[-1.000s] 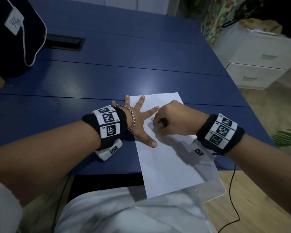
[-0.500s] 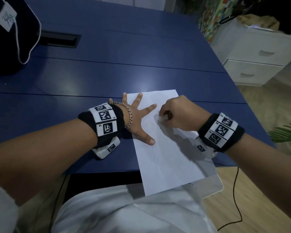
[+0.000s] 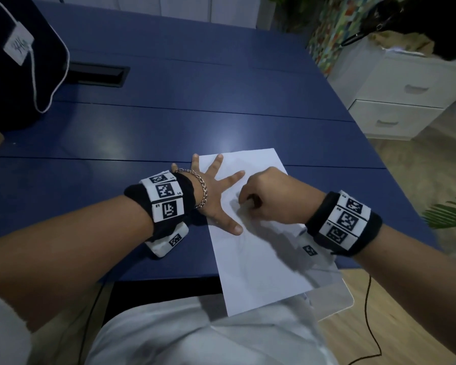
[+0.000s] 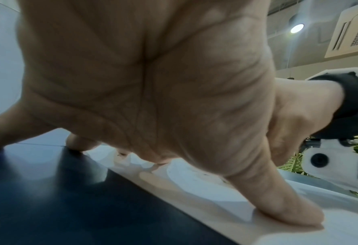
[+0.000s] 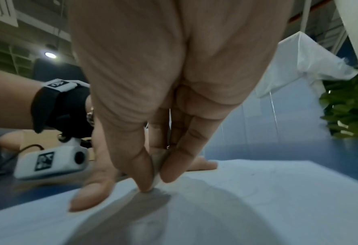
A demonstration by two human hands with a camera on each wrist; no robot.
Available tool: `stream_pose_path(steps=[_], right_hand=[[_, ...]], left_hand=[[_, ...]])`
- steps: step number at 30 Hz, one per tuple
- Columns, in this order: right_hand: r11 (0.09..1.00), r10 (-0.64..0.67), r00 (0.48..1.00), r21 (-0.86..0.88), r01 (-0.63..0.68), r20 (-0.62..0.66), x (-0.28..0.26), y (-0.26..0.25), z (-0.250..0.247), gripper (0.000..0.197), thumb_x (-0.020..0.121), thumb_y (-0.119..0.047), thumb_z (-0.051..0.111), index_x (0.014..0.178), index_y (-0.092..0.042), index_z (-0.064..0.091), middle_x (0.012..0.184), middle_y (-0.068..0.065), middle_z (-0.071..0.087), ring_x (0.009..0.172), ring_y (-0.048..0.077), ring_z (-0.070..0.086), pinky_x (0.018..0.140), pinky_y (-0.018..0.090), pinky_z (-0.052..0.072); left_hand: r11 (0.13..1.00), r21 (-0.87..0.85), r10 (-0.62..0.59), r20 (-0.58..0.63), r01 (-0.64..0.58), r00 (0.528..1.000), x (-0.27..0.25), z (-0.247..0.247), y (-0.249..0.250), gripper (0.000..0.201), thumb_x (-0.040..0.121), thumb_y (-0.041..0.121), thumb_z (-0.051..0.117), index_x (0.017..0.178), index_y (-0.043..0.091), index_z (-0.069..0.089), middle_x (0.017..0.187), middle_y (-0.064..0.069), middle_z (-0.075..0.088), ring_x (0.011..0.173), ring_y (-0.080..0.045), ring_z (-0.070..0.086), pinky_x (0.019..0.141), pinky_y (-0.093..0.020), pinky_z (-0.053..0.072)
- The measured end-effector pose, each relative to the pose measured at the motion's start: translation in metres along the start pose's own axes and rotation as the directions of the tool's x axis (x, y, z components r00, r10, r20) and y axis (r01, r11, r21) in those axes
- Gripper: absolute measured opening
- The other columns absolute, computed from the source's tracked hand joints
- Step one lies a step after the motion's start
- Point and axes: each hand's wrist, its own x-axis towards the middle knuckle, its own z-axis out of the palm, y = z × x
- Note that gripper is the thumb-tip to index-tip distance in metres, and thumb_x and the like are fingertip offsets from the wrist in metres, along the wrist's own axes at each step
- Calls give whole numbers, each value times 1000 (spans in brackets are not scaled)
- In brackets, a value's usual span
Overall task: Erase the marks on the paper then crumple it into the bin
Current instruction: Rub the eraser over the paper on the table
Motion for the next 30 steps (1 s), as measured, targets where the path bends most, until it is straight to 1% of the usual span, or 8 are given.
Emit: stream_pose_path(steps=[4,7,11,13,16,21,26,30], right_hand=[[995,89,987,-34,-94,-135,4,25,-1,14,85,-20,61,84,-20,75,80,-3,69,73,21,62,71,41,57],[995,104,981,13,-103,-164,4,32,2,14,80,-21,59,78,-23,73,75,-4,70,70,22,64,66,41,58],[994,106,984,39,-101,-145,6,33,0,15,80,-19,62,84,-23,76,77,-9,71,72,17,64,67,35,57],[993,114,982,46,-109,-150,8,34,-1,14,80,-18,64,85,-23,77,75,-11,70,69,15,62,65,31,54],[992,122,979,44,-116,-163,5,22,3,10,81,-19,62,81,-20,72,72,-7,65,64,17,58,62,32,49],[999,-42,998,14,43,-49,-6,-11,20,13,82,-18,60,70,-19,59,71,-1,56,66,20,53,64,38,49],[995,92,982,-21,-97,-166,8,13,1,11,86,-19,61,76,-15,65,71,-1,56,66,24,55,68,46,54],[995,-97,995,-2,97,-27,-1,-16,11,18,83,-16,62,65,-18,57,66,-4,54,62,22,54,61,42,50]], left_hand=[[996,51,-67,-74,71,995,-5,8,1,149,45,113,49,157,53,-29,172,-10,-34,155,-55,-25,117,-82,-4],[994,92,-43,-170,59,985,-16,20,-1,144,56,110,48,167,35,-3,175,-23,-5,160,-45,-20,123,-72,-7],[994,46,111,-319,-101,941,-15,16,-11,121,60,99,64,152,29,28,160,-12,25,157,-42,14,125,-70,7],[985,31,172,-251,-169,953,-3,12,-15,129,60,98,67,163,42,15,175,-4,3,161,-42,-1,125,-71,2],[986,48,165,-113,-160,980,11,10,-18,138,57,103,61,159,58,-20,172,7,-33,158,-45,-26,123,-73,-10],[986,71,156,-84,-150,984,17,11,-17,144,48,107,58,153,61,-29,168,7,-41,155,-45,-33,122,-73,-11],[987,65,152,-70,-147,986,18,10,-16,147,43,109,57,152,62,-31,166,9,-44,154,-43,-36,122,-72,-14],[988,53,152,-75,-148,986,17,11,-17,145,47,107,61,152,63,-29,167,10,-43,154,-43,-36,122,-72,-13]])
